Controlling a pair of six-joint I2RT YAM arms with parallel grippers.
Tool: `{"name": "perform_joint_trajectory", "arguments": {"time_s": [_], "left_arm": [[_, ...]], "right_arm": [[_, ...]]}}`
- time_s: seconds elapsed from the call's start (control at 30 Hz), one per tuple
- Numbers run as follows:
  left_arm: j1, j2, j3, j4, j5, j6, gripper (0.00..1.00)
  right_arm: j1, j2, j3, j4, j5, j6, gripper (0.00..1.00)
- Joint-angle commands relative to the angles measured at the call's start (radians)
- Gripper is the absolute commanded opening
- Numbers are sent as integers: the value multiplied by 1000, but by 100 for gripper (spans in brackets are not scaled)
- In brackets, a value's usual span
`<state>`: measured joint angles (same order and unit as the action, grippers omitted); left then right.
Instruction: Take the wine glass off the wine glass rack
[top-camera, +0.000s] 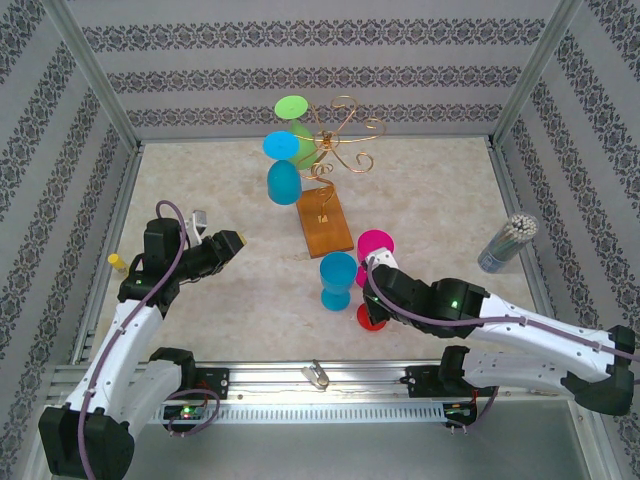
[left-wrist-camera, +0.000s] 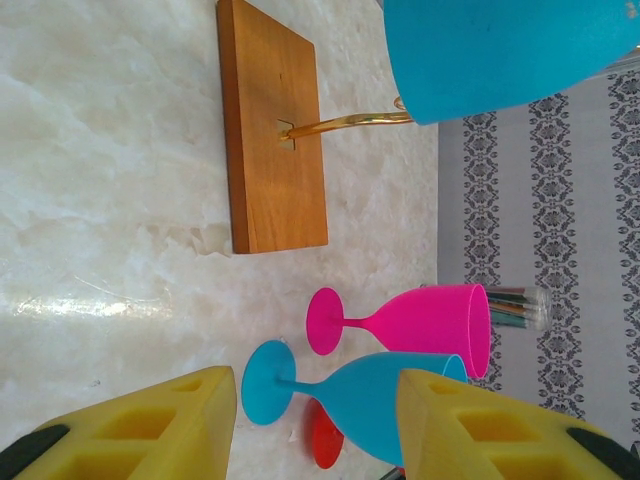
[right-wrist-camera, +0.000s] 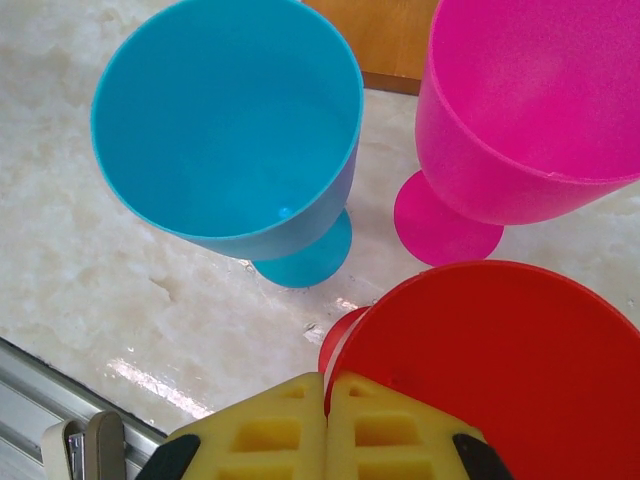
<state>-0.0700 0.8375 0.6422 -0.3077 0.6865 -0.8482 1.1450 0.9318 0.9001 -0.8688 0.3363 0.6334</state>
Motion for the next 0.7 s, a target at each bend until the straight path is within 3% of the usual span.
{"name": "perform_joint_trajectory", "arguments": {"time_s": [0.0, 0.33, 0.67], "left_arm": [[6, 2, 31, 15, -5, 21, 47], [6, 2, 26, 13, -7, 23, 47], [6, 0, 27, 14, -4, 21, 47]], "right_arm": [[-7, 14, -15, 19, 14, 6, 0], [-8, 24, -37, 31, 16, 17, 3], [-10, 19, -27, 23, 15, 19, 20]]}}
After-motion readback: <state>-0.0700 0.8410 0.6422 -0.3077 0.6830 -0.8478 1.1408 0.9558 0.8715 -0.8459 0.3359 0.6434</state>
